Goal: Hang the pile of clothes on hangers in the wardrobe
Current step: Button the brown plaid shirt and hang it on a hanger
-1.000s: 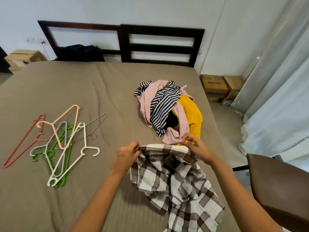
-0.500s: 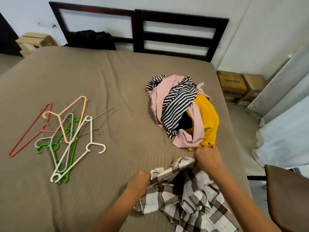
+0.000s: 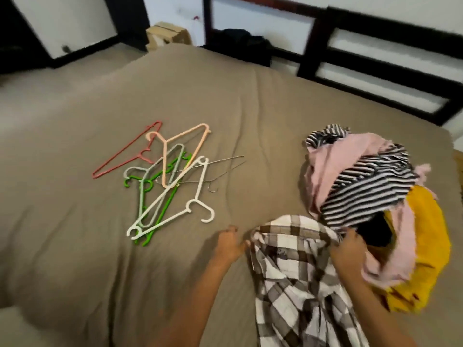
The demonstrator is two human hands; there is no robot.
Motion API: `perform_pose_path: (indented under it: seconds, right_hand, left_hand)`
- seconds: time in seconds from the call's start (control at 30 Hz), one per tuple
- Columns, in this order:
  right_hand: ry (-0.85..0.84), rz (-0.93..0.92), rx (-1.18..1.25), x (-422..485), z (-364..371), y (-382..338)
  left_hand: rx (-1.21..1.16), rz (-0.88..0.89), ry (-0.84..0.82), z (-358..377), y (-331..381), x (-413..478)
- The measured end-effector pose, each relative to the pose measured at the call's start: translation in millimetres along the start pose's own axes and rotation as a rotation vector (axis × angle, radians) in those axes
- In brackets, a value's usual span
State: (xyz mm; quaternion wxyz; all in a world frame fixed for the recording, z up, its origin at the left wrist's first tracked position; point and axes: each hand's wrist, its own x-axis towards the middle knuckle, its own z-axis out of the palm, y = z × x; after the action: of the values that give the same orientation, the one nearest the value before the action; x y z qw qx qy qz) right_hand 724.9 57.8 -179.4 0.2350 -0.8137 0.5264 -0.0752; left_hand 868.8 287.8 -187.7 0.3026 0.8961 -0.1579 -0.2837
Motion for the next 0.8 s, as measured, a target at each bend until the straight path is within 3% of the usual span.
perform_pose_path:
  seconds: [0.2, 0.27, 0.33, 0.5, 0.67, 0.8]
  right_hand:
    - [-0.591, -0.742, 0.084, -70, 141, -144]
    - [-0.651, -0.919, 0.049, -84, 185, -187]
    - [-0.607, -1.052, -0.007, -93, 223, -221]
    - [-0.543, -1.165, -0.408, -103, 286, -246]
    - [-0.198, -1.264, -0.378, -107, 285, -235]
    - [0.079, -1.205, -0.142, -97, 250, -230]
  left_hand:
    - [0.128, -0.193, 0.294, -51, -146, 25]
    - [0.220, -0.174, 0.446, -67, -192, 33]
    - [0.285, -0.135, 0.492, -76, -228, 40]
    - [0.404, -0.126, 0.442, -85, -262, 49]
    - [0.453, -0.167, 0.513, -85, -247, 38]
    - [0.438, 0.030, 0.510, -73, -235, 24]
